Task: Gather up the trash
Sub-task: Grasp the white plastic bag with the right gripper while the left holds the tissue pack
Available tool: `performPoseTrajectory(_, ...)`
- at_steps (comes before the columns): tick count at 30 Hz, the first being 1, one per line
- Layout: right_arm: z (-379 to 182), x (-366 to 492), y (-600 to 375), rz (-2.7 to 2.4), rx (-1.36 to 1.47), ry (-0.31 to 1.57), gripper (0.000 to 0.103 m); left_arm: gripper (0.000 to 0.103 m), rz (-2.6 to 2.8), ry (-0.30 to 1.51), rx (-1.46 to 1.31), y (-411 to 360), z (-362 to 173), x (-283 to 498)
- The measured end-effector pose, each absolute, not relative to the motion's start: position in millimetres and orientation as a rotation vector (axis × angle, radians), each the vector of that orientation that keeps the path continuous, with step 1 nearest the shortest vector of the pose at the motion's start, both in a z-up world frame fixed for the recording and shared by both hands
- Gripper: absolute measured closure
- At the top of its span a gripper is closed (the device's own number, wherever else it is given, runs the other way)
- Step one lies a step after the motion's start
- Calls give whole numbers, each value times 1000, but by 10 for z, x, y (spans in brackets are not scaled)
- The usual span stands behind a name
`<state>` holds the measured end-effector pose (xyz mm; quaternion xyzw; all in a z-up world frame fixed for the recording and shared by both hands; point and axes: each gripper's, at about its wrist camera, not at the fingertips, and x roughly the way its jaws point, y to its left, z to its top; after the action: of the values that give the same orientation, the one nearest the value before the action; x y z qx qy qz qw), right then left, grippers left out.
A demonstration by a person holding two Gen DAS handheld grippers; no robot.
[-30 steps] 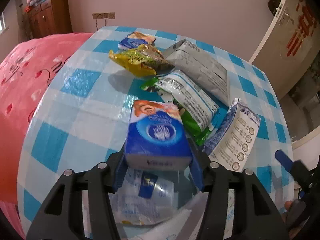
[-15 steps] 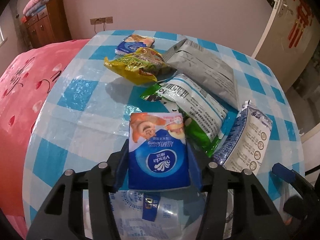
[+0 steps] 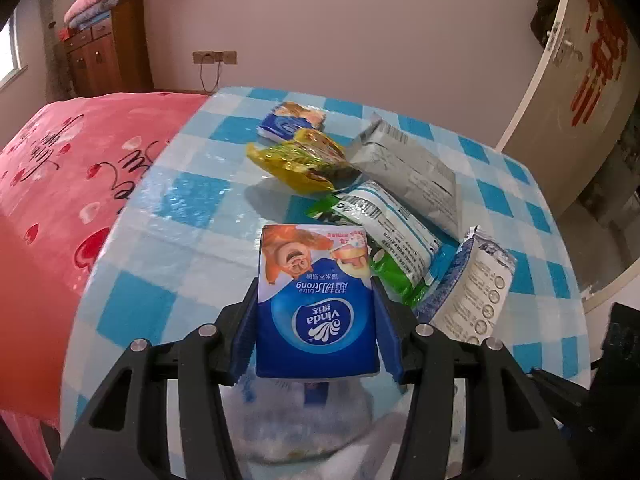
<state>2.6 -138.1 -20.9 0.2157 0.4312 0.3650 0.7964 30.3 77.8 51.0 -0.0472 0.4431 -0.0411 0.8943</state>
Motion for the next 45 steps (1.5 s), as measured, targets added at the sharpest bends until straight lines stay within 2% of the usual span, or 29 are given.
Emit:
performPoseTrajectory(14, -171, -160, -1348, 798, 437, 941, 22, 50, -66, 881, -124, 1164, 686, -487)
performPoseTrajectory(22, -146, -266, -1249, 811, 428, 948, 22, 50, -118, 929, -102, 1101, 500, -832)
performPoseTrajectory(37, -110, -294, -989, 810, 491, 928, 21, 50, -206, 971, -168, 1076, 178, -927)
performPoseTrajectory(40, -129, -301, -976, 789, 484, 933, 26, 50, -212, 964, -187, 1097, 175, -937)
performPoseTrajectory(42, -147, -306, -960, 774, 474, 947, 43, 50, -211, 958, -188, 1097, 177, -946)
performPoseTrajectory(45, -184, -293, -939, 748, 462, 959, 54, 50, -219, 951, -207, 1124, 173, -965)
